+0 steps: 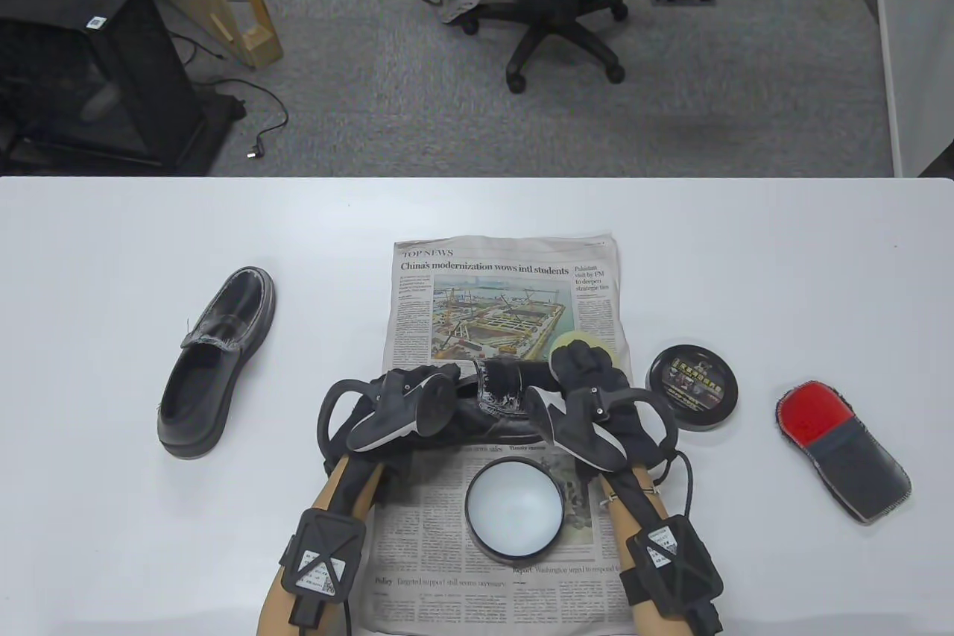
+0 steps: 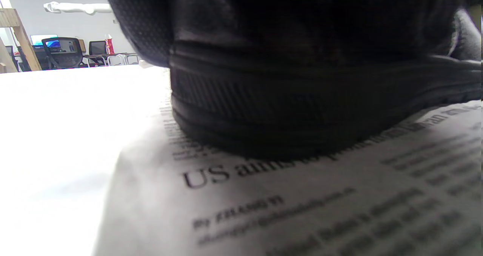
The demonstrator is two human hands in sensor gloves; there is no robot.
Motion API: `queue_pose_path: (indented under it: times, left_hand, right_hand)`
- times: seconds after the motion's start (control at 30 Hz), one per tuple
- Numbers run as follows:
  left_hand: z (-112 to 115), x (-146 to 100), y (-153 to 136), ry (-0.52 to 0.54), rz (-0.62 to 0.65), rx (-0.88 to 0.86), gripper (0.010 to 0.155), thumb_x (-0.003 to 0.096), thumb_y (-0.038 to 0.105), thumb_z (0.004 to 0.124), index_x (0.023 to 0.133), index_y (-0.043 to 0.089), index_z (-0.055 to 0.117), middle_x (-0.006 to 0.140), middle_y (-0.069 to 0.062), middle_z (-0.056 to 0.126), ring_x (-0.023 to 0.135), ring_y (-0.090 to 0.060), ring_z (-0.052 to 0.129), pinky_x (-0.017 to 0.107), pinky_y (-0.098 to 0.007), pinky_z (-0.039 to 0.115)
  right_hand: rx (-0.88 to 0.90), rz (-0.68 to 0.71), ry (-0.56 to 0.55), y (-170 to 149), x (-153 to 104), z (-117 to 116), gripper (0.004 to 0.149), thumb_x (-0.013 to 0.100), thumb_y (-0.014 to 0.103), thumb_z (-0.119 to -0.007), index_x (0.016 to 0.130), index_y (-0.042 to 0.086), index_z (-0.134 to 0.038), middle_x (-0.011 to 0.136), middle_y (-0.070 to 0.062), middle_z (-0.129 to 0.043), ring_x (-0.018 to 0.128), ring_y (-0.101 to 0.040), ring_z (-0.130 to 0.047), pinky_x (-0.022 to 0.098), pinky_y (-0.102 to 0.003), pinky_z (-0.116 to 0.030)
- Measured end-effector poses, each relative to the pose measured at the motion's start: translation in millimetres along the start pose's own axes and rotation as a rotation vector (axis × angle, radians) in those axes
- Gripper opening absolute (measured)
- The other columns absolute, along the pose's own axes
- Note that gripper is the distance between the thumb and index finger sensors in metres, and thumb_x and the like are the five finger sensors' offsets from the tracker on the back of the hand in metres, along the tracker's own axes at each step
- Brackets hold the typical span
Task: Dip and apply leather care cream with polishing sponge on shoes
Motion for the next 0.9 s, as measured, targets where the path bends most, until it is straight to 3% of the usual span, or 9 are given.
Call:
queue_pose_path:
  times: [0.17,0.3,0.47,0.67,0.8,0.9]
  left_hand:
    - [-0.7,0.6,1.1,-0.006,-0.012,0.009,0.087,0.0296,0.064,0.079,0.109,0.036,0.060,0.109,0.006,0.082,0.094,-0.020,0.085,0.069,-0.043,0.078]
    - [0.3,1.5,0.9,-0.006,0.004,-0.007,0.086,0.0296,0.064,0.079,0.108,0.037,0.060,0.109,0.007,0.081,0.095,-0.020,0.084,0.071,-0.043,0.077]
    - [0.7,1.9,0.5,-0.012,0.011,-0.019,0.085,0.0299,0.063,0.080,0.108,0.038,0.059,0.110,0.009,0.079,0.097,-0.019,0.083,0.072,-0.044,0.076]
    - [1.3,1.0,-1.0,0.001,0.007,-0.027,0.086,0.0297,0.064,0.080,0.109,0.037,0.059,0.110,0.008,0.081,0.096,-0.019,0.084,0.071,-0.043,0.077]
    - [1.1,0.7,-1.9,0.008,-0.003,-0.029,0.087,0.0292,0.065,0.079,0.109,0.037,0.060,0.108,0.007,0.082,0.094,-0.019,0.085,0.069,-0.042,0.077]
    - [0.3,0.7,-1.2,0.006,-0.013,-0.017,0.087,0.0292,0.065,0.079,0.109,0.036,0.060,0.108,0.007,0.083,0.093,-0.020,0.086,0.069,-0.042,0.078]
  right_hand:
    - [-0.048,0.079,-0.027,-0.5,-31.0,2.2,0.047,0.056,0.020,-0.072,0.101,0.023,-0.059,0.104,-0.007,-0.073,0.087,-0.028,-0.090,0.056,-0.031,-0.088]
    - [-0.032,0.157,-0.080,12.2,-46.1,11.1,0.046,0.056,0.021,-0.072,0.100,0.026,-0.061,0.104,-0.004,-0.073,0.089,-0.028,-0.089,0.058,-0.032,-0.087]
    - [0.050,0.123,-0.119,20.9,-24.2,18.8,0.044,0.057,0.021,-0.071,0.098,0.034,-0.061,0.106,0.004,-0.070,0.096,-0.025,-0.081,0.065,-0.037,-0.080]
    - [0.055,-0.012,-0.013,1.6,11.2,3.8,0.043,0.056,0.021,-0.071,0.094,0.038,-0.062,0.104,0.009,-0.072,0.094,-0.022,-0.084,0.063,-0.034,-0.082]
    - [0.068,-0.026,0.008,-13.3,2.6,-5.0,0.043,0.056,0.020,-0.072,0.095,0.035,-0.061,0.104,0.006,-0.072,0.091,-0.022,-0.087,0.061,-0.033,-0.085]
    - [0.024,0.026,-0.020,-13.9,-17.4,-3.8,0.043,0.055,0.020,-0.072,0.095,0.032,-0.061,0.104,0.003,-0.073,0.091,-0.024,-0.087,0.061,-0.033,-0.085]
Point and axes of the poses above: the tracker on the back of each hand, its own y axis roughly to the thumb side, its own x axis roughly from the wrist to the fingertips, z = x × y, the point moved 3 cm from there along x, roughly from the wrist to the fingertips
